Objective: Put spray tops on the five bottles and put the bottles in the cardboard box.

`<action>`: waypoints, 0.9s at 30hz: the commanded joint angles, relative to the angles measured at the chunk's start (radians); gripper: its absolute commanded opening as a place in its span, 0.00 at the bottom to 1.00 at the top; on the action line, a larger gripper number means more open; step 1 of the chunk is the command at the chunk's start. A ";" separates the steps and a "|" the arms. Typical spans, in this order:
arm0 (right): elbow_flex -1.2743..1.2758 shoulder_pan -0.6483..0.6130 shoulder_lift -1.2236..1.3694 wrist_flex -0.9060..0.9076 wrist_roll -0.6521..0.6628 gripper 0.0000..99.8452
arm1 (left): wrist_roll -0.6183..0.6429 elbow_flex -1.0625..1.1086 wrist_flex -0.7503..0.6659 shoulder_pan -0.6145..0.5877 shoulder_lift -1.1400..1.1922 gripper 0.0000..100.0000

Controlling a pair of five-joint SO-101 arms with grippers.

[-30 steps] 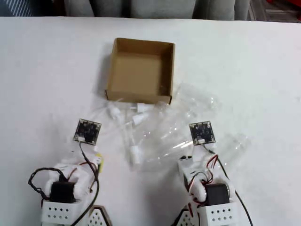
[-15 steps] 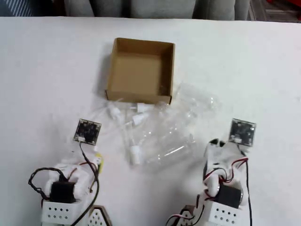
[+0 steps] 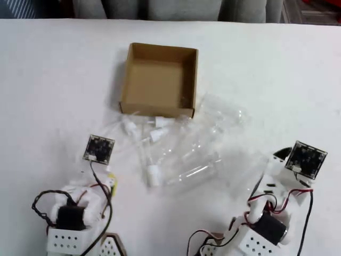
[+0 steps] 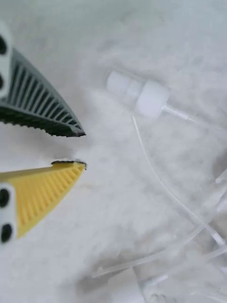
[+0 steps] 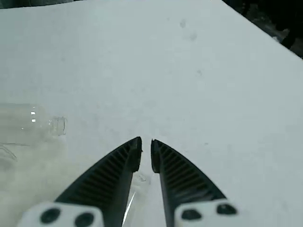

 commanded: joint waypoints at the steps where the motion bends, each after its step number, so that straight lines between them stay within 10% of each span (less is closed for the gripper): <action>1: -0.074 -0.021 -0.001 -0.024 0.083 0.02 | -0.009 -0.003 0.008 0.004 -0.018 0.10; 20: -0.514 -0.291 0.665 0.383 0.474 0.02 | -0.009 -0.003 0.008 0.008 -0.018 0.10; 27: -0.552 -0.624 0.745 0.530 0.678 0.02 | -0.011 -0.005 -0.078 0.059 -0.018 0.10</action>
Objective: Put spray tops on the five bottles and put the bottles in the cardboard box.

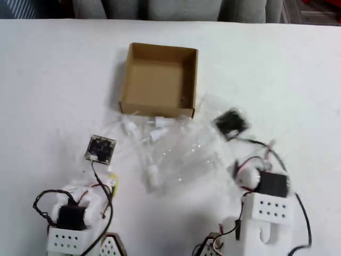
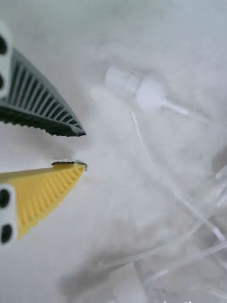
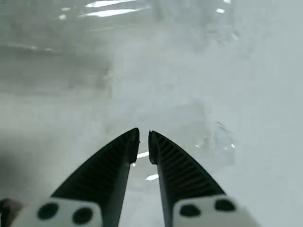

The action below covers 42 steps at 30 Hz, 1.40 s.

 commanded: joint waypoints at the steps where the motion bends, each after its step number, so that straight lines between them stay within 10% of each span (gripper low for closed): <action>1: -0.049 -0.206 0.031 0.067 0.092 0.02 | -0.012 -0.006 -0.104 -0.001 -0.018 0.10; 14: -0.044 -0.653 0.148 0.054 0.140 0.20 | -0.187 -0.006 -0.178 -0.147 -0.018 0.11; 22: -0.044 -0.555 0.277 -0.058 0.382 0.23 | -0.209 -0.006 -0.181 -0.150 -0.018 0.11; 42: -0.051 -0.533 0.697 -0.384 0.393 0.22 | -0.209 -0.003 -0.181 -0.147 -0.018 0.11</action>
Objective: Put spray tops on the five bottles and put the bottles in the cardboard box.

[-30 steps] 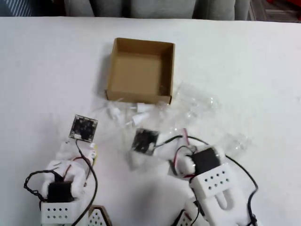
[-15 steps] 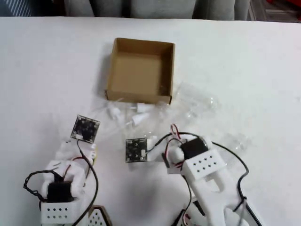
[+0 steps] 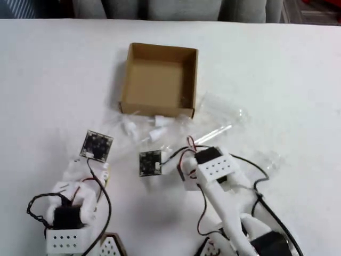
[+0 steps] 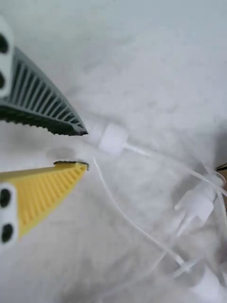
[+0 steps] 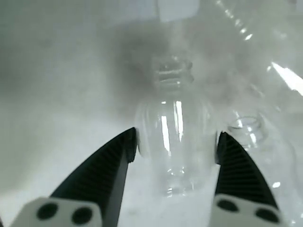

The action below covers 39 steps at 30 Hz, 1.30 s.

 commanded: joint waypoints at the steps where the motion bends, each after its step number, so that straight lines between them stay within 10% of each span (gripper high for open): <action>1: -0.034 0.016 0.050 -0.048 0.005 0.21 | -0.011 -0.003 -0.017 -0.005 -0.018 0.11; 8: -0.038 0.015 -0.064 -0.042 -0.110 0.04 | -0.011 -0.003 -0.015 -0.005 -0.018 0.11; 20: -0.216 0.016 -0.364 0.325 -1.023 0.02 | -0.009 -0.003 -0.014 -0.010 -0.018 0.11; 39: -0.210 0.016 0.070 0.143 -1.195 0.02 | -0.006 -0.003 -0.012 -0.010 -0.018 0.11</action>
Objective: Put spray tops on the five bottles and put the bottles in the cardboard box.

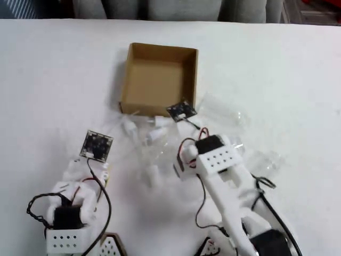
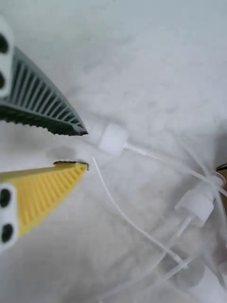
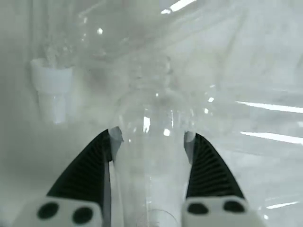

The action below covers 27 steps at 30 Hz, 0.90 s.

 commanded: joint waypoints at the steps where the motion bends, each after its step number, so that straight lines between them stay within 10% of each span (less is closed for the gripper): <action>1: -0.041 0.001 0.067 -0.050 -0.032 0.02 | -0.005 -0.003 -0.012 -0.010 -0.018 0.11; 13: -0.048 -0.007 0.145 -0.091 -0.032 0.25 | -0.008 -0.003 -0.012 -0.010 -0.018 0.11; 27: -0.172 -0.076 -0.116 0.085 -0.023 0.20 | -0.008 -0.003 -0.014 -0.012 -0.018 0.11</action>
